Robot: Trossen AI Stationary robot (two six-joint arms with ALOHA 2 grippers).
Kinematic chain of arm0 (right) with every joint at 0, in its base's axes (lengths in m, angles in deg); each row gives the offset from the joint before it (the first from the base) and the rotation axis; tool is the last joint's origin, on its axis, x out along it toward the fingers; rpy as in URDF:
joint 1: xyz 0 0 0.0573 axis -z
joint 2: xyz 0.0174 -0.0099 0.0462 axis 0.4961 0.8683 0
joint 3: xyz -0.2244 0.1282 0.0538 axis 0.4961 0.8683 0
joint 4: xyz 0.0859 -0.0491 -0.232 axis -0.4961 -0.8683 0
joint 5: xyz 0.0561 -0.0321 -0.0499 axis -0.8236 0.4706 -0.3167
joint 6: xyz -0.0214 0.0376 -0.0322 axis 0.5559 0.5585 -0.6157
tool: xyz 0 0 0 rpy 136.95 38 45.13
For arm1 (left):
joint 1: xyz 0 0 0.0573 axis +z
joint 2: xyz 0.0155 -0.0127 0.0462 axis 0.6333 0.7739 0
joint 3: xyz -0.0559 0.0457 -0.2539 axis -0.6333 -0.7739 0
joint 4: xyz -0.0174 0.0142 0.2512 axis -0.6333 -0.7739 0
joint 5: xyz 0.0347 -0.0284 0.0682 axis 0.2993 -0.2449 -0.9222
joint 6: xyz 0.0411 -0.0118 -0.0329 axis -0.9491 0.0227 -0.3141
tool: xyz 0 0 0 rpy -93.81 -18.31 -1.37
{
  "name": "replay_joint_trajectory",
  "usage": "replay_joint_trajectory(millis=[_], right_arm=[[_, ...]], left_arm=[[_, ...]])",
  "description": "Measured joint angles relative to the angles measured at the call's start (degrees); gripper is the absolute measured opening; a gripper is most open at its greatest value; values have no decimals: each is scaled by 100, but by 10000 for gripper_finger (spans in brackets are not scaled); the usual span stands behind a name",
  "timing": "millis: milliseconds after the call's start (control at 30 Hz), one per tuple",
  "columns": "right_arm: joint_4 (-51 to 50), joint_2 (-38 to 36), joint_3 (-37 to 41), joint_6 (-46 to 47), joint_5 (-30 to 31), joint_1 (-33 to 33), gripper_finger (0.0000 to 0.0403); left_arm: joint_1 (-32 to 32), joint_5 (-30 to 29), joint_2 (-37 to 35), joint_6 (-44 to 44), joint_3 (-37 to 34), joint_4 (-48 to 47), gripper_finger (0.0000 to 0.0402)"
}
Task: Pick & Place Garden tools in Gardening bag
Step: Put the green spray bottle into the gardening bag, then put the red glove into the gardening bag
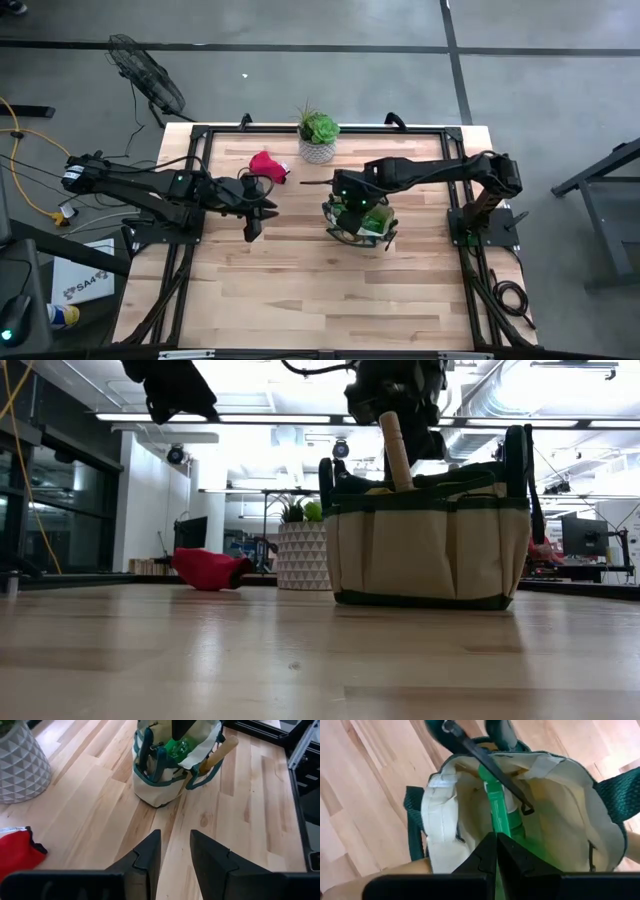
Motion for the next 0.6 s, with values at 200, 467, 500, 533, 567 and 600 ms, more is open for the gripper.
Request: replay_joint_trajectory(millis=[200,467,500,533,567,600], right_arm=[[0,0,0,-16,44,11,4],[-2,-402,2,146,124,39,4],[-2,-480,2,156,128,39,4],[-9,-568,2,173,140,39,5],[-9,-653,2,196,169,39,6],[-11,-758,2,197,184,39,8]], left_arm=[[2,-517,-1,-4,0,0,101],[6,-1609,-1,-347,0,-10,101],[6,-1683,0,-414,0,-35,101],[6,-1721,1,-507,0,-54,101],[6,-1754,1,-622,0,-74,101],[6,-1823,1,-735,0,-98,101]])
